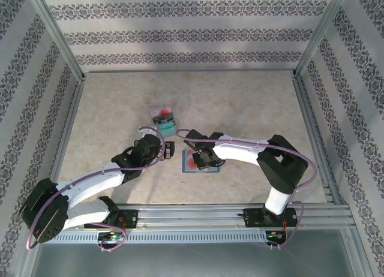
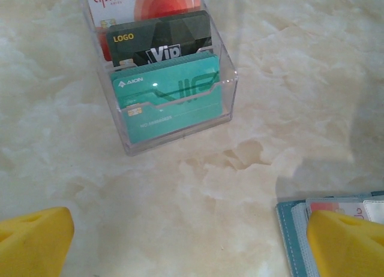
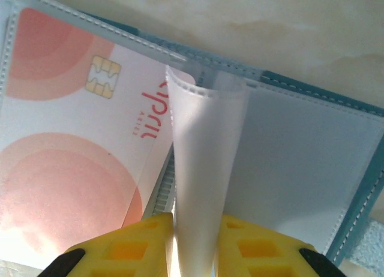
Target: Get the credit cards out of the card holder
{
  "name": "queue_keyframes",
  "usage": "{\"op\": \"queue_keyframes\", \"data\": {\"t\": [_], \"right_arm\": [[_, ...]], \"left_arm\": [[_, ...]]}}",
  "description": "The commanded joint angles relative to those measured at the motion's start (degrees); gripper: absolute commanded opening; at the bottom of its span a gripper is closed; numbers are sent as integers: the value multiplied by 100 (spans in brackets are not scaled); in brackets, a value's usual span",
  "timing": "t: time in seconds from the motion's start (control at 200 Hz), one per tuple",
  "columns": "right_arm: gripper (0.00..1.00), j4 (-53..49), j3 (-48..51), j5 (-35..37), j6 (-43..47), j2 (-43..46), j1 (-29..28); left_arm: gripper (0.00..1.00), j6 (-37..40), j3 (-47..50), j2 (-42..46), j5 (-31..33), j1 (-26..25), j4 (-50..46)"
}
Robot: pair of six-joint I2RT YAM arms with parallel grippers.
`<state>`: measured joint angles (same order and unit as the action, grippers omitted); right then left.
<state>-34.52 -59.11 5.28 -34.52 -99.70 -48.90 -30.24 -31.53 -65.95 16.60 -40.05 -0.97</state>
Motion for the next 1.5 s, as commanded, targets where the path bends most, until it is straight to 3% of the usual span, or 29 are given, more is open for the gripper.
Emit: {"op": "queue_keyframes", "data": {"t": [0.0,0.51,0.705,0.914,1.054,1.184,1.494], "right_arm": [[22,-73,183,184,170,238,200],[33,-311,310,854,376,726,750],[30,-277,444,895,358,816,1269],[30,-538,436,940,191,1461,1405],[28,-489,525,591,-115,1939,1403],[27,7,709,-220,-338,2171,1409],[25,825,844,-1676,-406,1737,1421]], "left_arm": [[100,-32,-161,-55,71,-108,289],[100,-2,-186,26,156,-122,194],[91,-23,-240,-176,-64,-202,237],[85,-201,-195,-421,-252,-357,328],[75,-332,-234,-715,-489,-547,483],[67,-308,-438,-1174,-808,-819,605],[56,-233,-917,-2175,-1508,-943,845]]}}
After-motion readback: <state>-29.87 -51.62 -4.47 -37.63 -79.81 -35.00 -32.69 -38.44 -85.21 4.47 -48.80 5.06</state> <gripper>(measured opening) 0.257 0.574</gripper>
